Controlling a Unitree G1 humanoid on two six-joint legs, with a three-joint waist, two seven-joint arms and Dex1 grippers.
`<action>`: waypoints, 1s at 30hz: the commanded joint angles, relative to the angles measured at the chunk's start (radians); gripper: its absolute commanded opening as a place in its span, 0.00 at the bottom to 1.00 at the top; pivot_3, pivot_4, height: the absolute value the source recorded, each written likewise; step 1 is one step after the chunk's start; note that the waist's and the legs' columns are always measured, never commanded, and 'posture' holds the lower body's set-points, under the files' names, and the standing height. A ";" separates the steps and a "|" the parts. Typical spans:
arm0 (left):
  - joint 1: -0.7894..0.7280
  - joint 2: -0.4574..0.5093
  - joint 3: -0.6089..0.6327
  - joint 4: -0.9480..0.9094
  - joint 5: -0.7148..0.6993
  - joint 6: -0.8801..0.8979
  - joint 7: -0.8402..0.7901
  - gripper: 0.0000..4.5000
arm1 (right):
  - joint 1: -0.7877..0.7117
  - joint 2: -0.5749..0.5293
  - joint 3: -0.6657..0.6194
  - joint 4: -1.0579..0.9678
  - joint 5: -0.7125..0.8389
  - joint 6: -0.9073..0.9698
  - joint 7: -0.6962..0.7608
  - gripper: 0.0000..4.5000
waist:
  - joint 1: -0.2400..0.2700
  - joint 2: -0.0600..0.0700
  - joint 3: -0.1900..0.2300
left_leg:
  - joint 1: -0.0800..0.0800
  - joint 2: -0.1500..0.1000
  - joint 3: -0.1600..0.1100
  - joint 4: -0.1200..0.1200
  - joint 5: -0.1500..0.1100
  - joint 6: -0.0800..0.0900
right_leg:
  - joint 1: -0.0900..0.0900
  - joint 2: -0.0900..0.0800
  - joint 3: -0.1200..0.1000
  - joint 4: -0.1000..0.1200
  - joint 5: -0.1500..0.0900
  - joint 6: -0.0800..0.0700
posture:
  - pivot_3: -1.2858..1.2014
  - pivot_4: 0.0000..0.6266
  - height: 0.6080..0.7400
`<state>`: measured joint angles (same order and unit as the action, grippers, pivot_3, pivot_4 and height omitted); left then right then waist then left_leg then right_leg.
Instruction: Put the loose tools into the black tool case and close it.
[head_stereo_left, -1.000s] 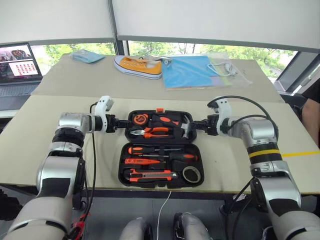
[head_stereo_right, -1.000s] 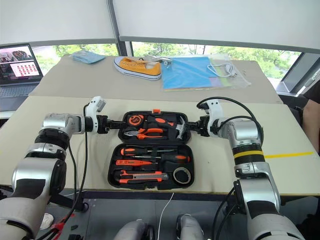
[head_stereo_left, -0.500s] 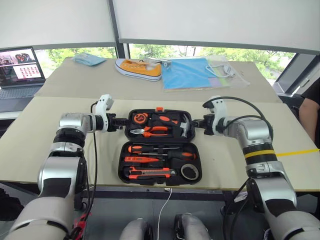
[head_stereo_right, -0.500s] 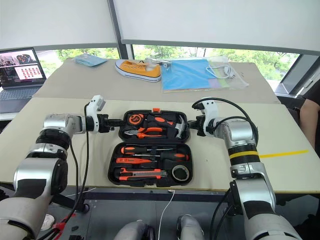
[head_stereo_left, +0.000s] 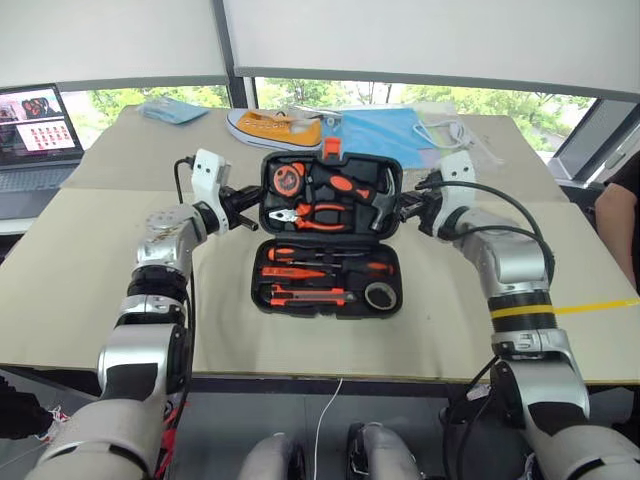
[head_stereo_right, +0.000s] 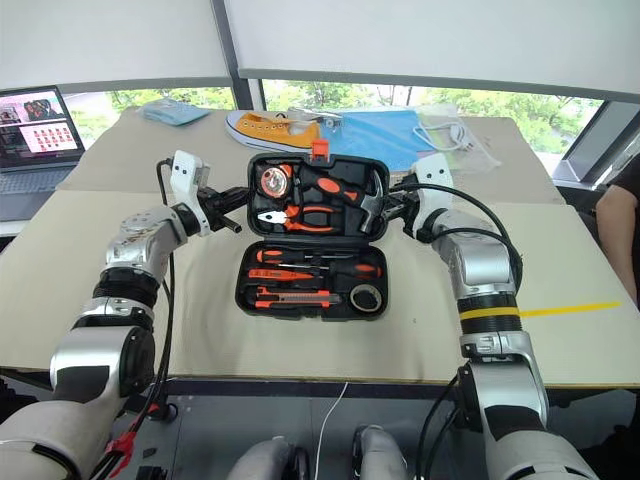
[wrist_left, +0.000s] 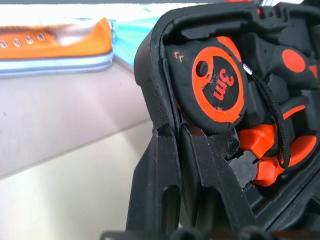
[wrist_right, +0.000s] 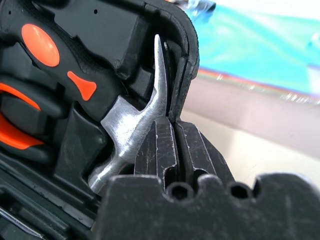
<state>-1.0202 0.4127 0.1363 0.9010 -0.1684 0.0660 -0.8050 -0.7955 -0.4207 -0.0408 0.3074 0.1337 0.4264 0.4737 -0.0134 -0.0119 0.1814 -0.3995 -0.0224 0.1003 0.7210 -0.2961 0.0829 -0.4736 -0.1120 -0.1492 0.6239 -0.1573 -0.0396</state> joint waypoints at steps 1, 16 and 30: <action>0.053 0.001 -0.043 -0.095 0.072 -0.194 0.064 0.01 | 0.064 -0.031 0.001 -0.085 -0.075 -0.254 -0.038 0.00 | 0.000 0.000 0.000 | 0.000 0.000 0.002 -0.001 0.000 0.000 | 0.000 0.000 0.000 -0.001 0.000 0.000 | 0.52 0.24 0.84; 0.618 0.210 0.158 -0.791 -0.082 0.093 0.206 0.56 | 0.675 -0.182 -0.137 -0.617 -0.034 -0.502 -0.027 0.43 | -0.010 0.000 0.000 | 0.023 0.010 0.012 -0.009 0.000 0.000 | 0.016 0.000 0.009 -0.011 -0.005 0.008 | 0.52 0.24 0.84; 0.207 0.288 -0.087 -0.290 0.002 0.099 -0.105 0.89 | 0.880 -0.462 -0.061 -0.918 0.418 0.016 0.435 0.29 | 0.060 -0.005 -0.003 | 0.018 0.019 0.012 -0.003 0.000 0.000 | 0.017 0.005 0.002 -0.012 -0.005 0.009 | 0.52 0.24 0.84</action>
<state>-0.7480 0.7249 0.1100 0.5378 -0.2147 0.2659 -0.8482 0.1165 -0.8731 -0.1280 -0.5878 0.5351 0.4274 0.8785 0.0464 -0.0167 0.1783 -0.3815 -0.0031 0.1128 0.7186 -0.2965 0.0840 -0.4566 -0.1075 -0.1474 0.6123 -0.1623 -0.0309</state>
